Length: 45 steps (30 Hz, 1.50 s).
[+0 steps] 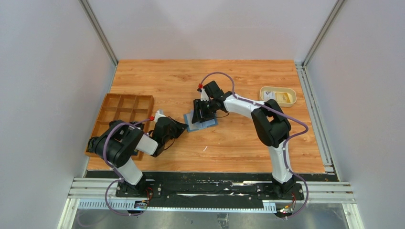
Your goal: Take the credit cards out of the card holder
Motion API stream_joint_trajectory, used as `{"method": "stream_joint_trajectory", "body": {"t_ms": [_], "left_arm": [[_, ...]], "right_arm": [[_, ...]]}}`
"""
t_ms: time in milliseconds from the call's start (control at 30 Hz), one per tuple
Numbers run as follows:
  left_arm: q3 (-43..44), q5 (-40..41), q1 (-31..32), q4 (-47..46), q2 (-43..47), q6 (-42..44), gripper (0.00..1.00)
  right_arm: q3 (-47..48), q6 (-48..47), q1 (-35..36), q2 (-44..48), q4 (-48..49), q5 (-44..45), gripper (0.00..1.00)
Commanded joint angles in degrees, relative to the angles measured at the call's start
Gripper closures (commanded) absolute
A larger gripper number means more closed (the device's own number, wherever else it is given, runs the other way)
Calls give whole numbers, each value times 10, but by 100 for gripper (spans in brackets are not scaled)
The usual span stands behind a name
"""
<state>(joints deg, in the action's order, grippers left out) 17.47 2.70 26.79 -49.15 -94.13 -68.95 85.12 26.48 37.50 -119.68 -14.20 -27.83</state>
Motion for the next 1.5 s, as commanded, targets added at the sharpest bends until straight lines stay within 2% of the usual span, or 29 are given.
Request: {"method": "stream_joint_trajectory", "body": {"t_ms": [0,67,100,167,200,233,700,867,933,1033,1167,1200,1300,1467], "left_arm": [[3,-13,5,30,-8,19,100],[3,-13,5,29,-7,21,100],[3,-14,5,29,-7,21,100],[3,-15,5,29,-7,23,100],[4,-16,5,29,-7,23,100],[2,-16,5,29,-7,23,100],[8,-23,5,21,-21,31,100],[10,-43,5,10,-31,31,100],[10,-44,5,10,-30,34,100],[9,-42,5,10,-27,39,100],[12,-45,5,10,-33,42,100],[14,-45,5,10,-35,41,100],[16,-49,5,9,-40,42,100],[16,-49,5,9,-40,44,100]], "right_arm": [[21,-46,10,-21,-45,41,45],[24,-56,9,-20,-44,23,53],[26,-62,9,-19,-42,15,62],[30,-72,9,-18,-41,4,89],[33,-77,8,-18,-42,-2,97],[36,-82,8,-18,-44,-6,100],[41,-124,-16,18,-75,-91,100],[30,-147,-35,28,-91,-131,89],[20,-155,-42,36,-98,-138,81],[4,-163,-55,49,-108,-136,63],[5,-171,-57,55,-121,-121,32],[8,-172,-57,53,-123,-120,27],[19,-173,-52,45,-129,-103,19],[44,-177,-38,19,-139,-78,17]]}}
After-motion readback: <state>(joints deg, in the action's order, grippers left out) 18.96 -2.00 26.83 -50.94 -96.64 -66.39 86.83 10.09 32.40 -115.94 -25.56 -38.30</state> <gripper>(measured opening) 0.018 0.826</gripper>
